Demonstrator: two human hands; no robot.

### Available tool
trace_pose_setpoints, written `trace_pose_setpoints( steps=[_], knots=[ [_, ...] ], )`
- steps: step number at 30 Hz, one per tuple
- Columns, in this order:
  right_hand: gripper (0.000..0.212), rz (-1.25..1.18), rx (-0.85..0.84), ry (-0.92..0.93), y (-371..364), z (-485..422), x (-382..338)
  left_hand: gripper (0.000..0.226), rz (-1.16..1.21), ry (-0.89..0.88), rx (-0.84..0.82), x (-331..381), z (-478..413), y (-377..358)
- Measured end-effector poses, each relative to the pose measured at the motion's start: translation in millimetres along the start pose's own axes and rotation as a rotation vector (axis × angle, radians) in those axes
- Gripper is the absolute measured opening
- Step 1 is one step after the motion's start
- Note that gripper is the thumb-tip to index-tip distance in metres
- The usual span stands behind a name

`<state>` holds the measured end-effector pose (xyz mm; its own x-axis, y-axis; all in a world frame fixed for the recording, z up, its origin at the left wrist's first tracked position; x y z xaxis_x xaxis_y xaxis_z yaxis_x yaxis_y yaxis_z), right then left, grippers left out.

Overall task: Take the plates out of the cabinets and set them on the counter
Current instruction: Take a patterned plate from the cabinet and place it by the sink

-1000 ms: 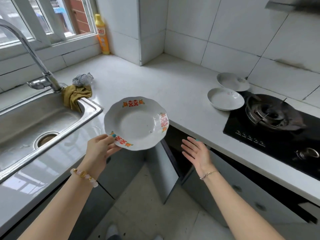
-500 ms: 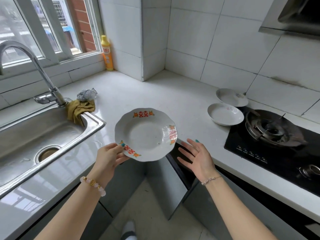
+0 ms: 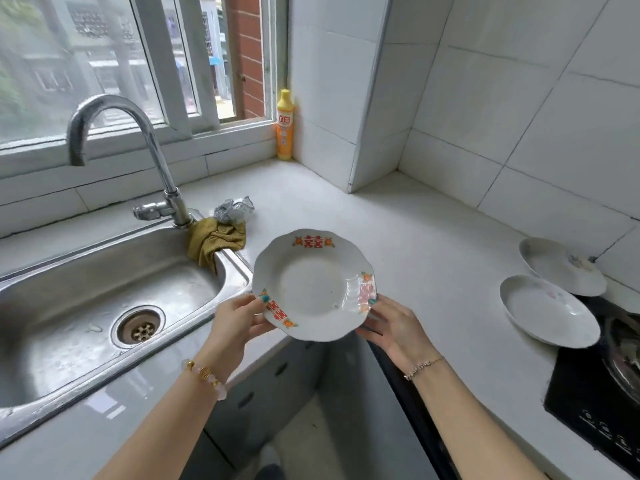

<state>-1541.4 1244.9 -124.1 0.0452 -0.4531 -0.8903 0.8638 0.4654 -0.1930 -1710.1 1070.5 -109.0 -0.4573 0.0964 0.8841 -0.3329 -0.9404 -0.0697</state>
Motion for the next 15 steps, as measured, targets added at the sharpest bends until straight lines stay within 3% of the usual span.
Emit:
trace_pose_setpoints(
  steps=[15],
  knots=[
    [0.016, 0.206, -0.138, -0.081, -149, -118, -2, 0.012, 0.095, 0.084, 0.205, 32, -120, 66]
  ],
)
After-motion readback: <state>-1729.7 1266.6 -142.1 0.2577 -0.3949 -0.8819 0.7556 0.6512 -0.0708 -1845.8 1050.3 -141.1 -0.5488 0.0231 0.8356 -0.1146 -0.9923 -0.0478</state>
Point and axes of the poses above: each hand's wrist, its own z-axis away from the middle knuckle, its own y-axis out of the back of the hand, x = y × z, the point moved 4 cm from there along -z, towards the middle knuckle, and after that the axes turned 12 degrees about x, right-handed, at the moved point
